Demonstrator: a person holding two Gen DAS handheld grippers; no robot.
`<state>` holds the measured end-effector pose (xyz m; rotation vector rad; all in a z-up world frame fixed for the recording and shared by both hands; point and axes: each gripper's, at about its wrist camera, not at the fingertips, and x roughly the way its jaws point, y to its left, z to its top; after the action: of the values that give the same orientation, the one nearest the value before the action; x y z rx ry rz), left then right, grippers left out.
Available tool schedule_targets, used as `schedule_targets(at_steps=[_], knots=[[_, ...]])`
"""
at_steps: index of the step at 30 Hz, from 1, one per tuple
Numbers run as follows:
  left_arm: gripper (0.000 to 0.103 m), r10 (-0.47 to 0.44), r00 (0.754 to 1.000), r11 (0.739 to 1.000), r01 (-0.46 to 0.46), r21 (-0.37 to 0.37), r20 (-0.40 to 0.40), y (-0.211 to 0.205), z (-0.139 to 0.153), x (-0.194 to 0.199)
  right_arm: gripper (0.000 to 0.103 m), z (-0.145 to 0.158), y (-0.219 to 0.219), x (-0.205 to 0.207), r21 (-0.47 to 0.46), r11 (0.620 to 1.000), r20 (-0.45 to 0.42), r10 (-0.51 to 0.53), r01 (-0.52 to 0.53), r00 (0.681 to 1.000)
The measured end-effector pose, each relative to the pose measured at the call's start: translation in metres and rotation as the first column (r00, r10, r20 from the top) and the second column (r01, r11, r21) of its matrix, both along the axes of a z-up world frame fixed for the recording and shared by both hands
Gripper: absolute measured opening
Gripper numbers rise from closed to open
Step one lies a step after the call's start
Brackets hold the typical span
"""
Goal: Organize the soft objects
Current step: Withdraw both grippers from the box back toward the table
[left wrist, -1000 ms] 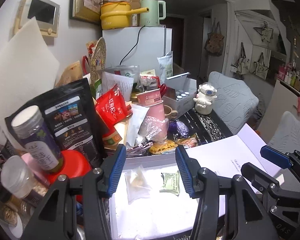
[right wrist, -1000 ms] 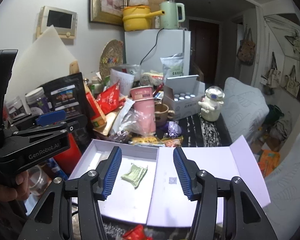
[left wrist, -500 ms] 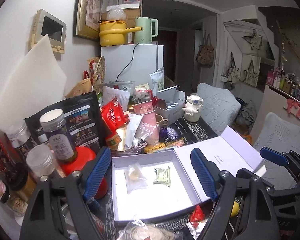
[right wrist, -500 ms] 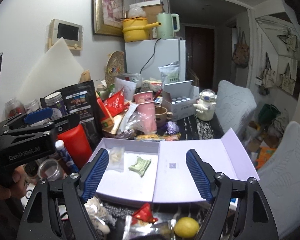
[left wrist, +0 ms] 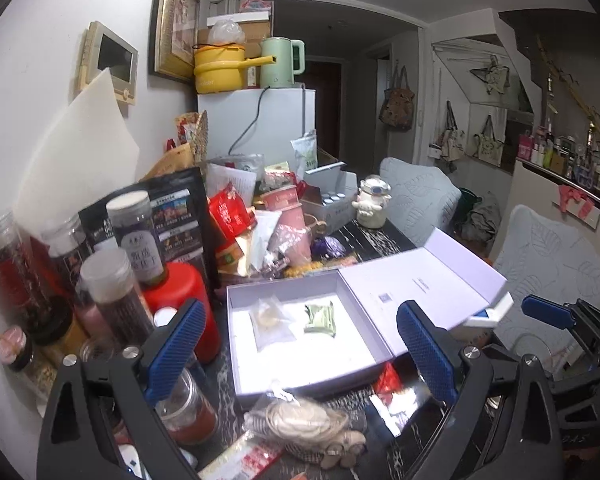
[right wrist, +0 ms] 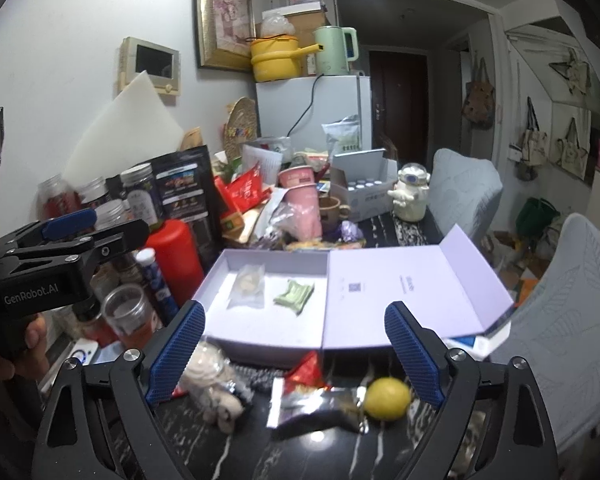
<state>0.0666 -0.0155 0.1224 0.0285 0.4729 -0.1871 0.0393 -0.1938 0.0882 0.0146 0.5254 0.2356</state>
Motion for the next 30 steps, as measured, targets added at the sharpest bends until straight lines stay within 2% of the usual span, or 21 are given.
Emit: schedule_targets(at_steps=[6,12,17,22,26,30], knots=[[0.098,-0.076,0.997,0.997,0.076,-0.001,-0.023,0.007,-0.011,-0.021,0.096,-0.012,0.009,-0.023,0.006,1.000,-0.019,0.031,-0.031,0.999],[0.098,-0.096,0.994,0.995,0.096,0.001,-0.051,0.018,-0.025,-0.036,0.096,-0.031,0.017,-0.038,0.039,0.997,-0.046,0.067,-0.066,0.997],[0.098,-0.117,0.988,0.993,0.116,-0.017,-0.106,0.028,-0.044,-0.044,0.096,-0.048,0.023,-0.047,0.068,0.994,-0.067,0.089,-0.084,0.994],[0.098,-0.085,0.983,0.996,0.091,0.025,-0.165,0.035,-0.067,-0.046,0.096,-0.067,0.031,-0.054,0.073,0.992,-0.086,0.104,-0.098,0.991],[0.098,-0.121,0.969,0.993,0.121,-0.015,-0.214,0.044,-0.088,-0.048,0.096,-0.085,0.038,-0.056,0.093,0.990,-0.127,0.117,-0.106,0.985],[0.098,-0.128,0.960,0.991,0.130,-0.007,-0.248,0.047,-0.106,-0.049,0.096,-0.100,0.044,-0.056,0.121,0.985,-0.168,0.146,-0.127,0.975]])
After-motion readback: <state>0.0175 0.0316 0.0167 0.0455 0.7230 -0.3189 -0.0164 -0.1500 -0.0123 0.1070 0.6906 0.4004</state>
